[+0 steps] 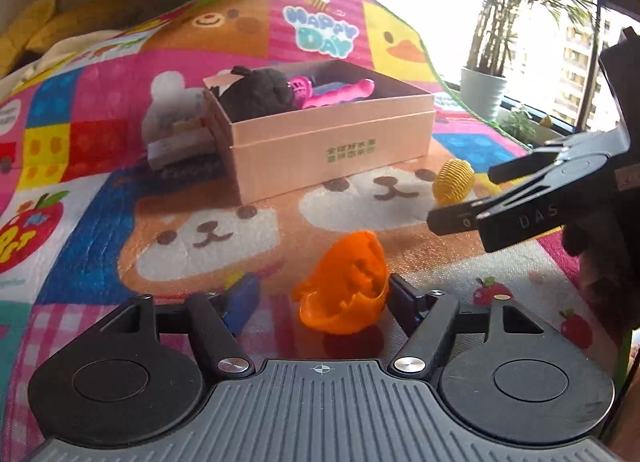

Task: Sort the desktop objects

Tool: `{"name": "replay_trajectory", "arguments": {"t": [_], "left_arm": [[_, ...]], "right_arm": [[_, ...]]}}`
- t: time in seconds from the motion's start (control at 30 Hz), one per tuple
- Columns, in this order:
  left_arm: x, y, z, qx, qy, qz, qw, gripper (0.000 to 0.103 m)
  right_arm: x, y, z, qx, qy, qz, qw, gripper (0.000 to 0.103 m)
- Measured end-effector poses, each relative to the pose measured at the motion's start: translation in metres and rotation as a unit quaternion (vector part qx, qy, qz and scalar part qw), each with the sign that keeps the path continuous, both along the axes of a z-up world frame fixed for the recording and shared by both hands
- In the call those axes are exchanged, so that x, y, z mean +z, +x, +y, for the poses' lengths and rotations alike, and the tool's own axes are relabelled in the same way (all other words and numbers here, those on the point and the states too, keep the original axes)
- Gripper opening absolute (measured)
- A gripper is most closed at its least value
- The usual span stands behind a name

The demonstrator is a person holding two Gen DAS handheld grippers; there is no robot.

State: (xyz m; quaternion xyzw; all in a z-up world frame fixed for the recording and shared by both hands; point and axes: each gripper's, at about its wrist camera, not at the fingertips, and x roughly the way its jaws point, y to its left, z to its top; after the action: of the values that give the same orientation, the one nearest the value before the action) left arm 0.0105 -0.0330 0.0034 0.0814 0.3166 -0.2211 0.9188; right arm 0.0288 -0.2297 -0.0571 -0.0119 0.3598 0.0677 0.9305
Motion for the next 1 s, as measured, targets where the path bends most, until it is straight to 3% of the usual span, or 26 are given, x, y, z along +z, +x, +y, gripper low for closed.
{"name": "replay_trajectory", "arguments": {"t": [0.03,0.1,0.2,0.47,0.6,0.7,0.77,0.8,1.0], "left_arm": [[0.001,0.002,0.003,0.010,0.000,-0.001,0.9999,0.089],[0.001,0.004,0.007,0.026,0.014,-0.003,0.9996,0.095],[0.000,0.007,0.013,0.042,0.037,0.004,0.9984,0.097],[-0.002,0.015,0.026,0.088,0.021,0.024,0.9956,0.103],[-0.002,0.014,0.027,0.090,0.017,0.026,0.9954,0.103],[-0.003,0.013,0.027,0.091,0.017,0.025,0.9954,0.103],[-0.003,0.013,0.028,0.091,0.015,0.025,0.9954,0.103],[-0.002,0.013,0.028,0.092,0.014,0.025,0.9954,0.103],[0.000,0.010,0.030,0.090,0.007,0.036,0.9953,0.103]], "right_arm": [[-0.001,0.002,-0.001,0.000,0.003,0.010,1.000,0.103],[-0.003,0.004,-0.001,0.001,0.002,0.015,1.000,0.103],[-0.004,0.004,0.002,0.003,-0.007,0.017,1.000,0.103],[0.000,0.003,-0.002,0.034,-0.002,0.028,0.999,0.103],[0.004,-0.002,-0.005,0.031,0.009,0.002,0.999,0.103],[0.003,0.004,-0.005,0.030,0.016,0.012,0.999,0.088],[0.005,0.003,-0.001,0.039,0.007,0.006,0.999,0.068],[0.006,0.002,0.001,0.043,0.005,0.005,0.999,0.063],[0.009,-0.010,-0.003,0.036,-0.001,-0.007,0.999,0.062]]}}
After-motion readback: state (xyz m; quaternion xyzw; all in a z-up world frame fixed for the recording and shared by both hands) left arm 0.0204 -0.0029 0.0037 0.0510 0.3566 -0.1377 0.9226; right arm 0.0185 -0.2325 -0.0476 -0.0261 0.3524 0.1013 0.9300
